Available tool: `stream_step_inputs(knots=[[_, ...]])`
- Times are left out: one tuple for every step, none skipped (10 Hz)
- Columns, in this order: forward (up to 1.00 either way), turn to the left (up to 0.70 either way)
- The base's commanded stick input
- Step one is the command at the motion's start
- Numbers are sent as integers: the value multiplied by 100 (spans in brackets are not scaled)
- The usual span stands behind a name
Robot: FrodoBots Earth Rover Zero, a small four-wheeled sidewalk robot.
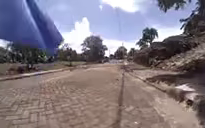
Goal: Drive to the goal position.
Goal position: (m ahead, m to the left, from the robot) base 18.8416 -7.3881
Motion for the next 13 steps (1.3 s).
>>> stream_step_inputs(knots=[[70,0],[70,0],[70,0],[70,0],[70,0],[70,0],[70,0],[70,0],[70,0],[70,0],[70,0],[70,0],[70,0]])
